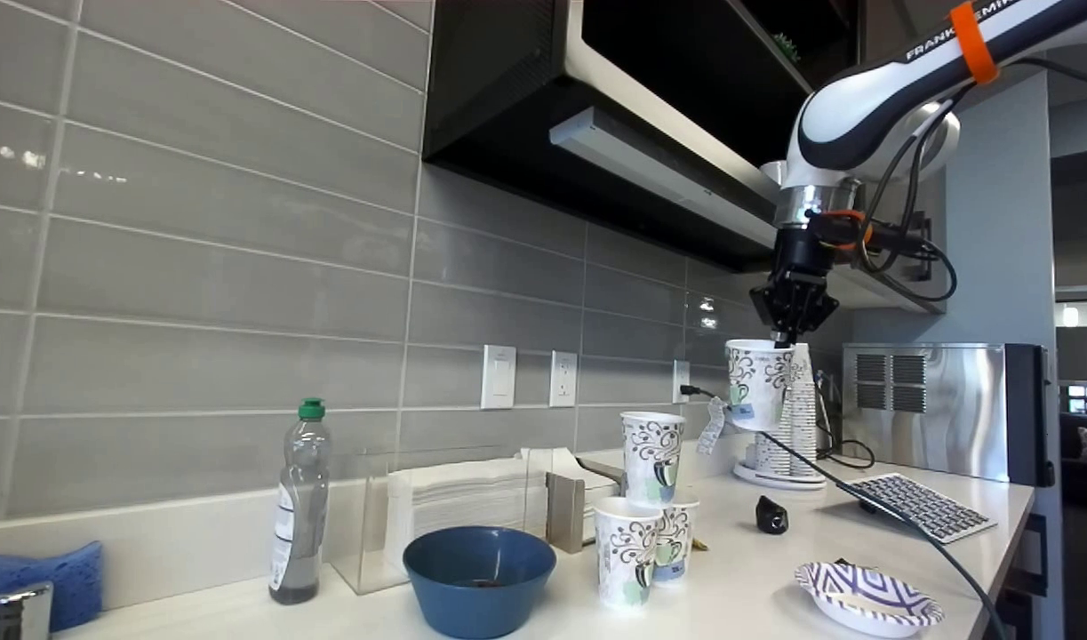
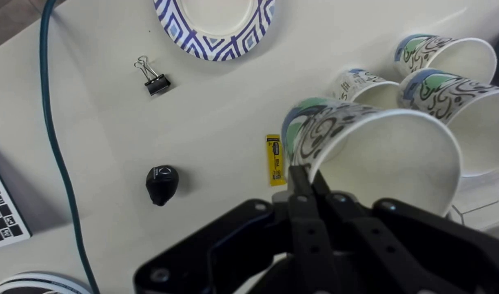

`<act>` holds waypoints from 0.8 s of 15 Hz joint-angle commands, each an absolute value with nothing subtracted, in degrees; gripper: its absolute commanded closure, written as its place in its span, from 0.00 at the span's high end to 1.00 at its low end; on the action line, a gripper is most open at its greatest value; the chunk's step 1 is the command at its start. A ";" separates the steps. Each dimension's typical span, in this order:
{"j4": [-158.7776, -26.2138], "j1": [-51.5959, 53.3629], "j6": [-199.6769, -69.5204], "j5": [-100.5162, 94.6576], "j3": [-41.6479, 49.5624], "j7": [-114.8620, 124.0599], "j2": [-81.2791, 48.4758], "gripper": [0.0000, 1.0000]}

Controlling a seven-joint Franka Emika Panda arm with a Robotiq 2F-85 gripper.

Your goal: Put the left cup on the furthest two cups, then stack the closest cup in the top cup

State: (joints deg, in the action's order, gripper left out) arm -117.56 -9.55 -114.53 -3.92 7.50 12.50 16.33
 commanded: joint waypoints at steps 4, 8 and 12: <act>-116.29 -9.41 -113.91 -4.75 6.60 12.49 17.01 0.01; -113.82 -8.77 -112.86 -4.35 5.55 11.98 17.24 0.01; -111.31 -7.37 -112.67 -2.84 4.74 10.72 16.52 0.01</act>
State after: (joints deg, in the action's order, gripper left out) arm -113.63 -8.38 -114.29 -3.82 5.16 11.99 16.90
